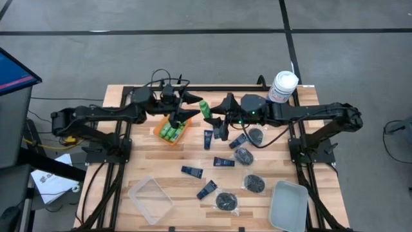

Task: Pick & Place Travel size toiletries
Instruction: Put the green shampoo bottle into the top orange bin

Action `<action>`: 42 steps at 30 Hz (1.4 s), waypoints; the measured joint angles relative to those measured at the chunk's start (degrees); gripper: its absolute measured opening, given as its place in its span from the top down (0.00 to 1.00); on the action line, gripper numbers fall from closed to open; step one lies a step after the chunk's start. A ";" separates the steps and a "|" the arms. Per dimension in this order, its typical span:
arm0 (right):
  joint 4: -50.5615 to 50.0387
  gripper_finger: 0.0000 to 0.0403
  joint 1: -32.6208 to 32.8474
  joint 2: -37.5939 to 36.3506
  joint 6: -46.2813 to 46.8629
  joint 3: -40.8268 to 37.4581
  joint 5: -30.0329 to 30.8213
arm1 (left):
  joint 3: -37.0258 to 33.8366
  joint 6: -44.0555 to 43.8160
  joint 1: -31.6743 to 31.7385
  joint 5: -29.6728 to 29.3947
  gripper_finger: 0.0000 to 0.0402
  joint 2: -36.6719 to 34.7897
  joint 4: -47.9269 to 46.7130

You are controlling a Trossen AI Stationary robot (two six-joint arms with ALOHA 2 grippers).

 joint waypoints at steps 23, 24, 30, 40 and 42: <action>0.03 0.56 -0.73 0.00 -1.65 0.00 -3.03 | 1.20 -0.54 -0.61 1.70 0.27 2.98 6.56; 0.03 0.57 -0.69 0.00 -1.65 0.00 -3.05 | 1.89 -0.54 -0.61 1.84 0.27 3.65 6.57; 0.03 0.55 -0.63 0.00 -1.61 0.00 -3.04 | 4.14 -0.48 -0.61 2.38 0.27 5.34 6.71; 0.03 0.57 -0.60 0.00 -1.61 0.00 -3.05 | 4.22 -0.76 -0.61 2.40 0.38 5.34 6.52; 0.03 0.56 -0.60 0.00 -1.61 0.00 -3.05 | 4.22 -0.83 -0.61 2.40 0.44 5.34 6.39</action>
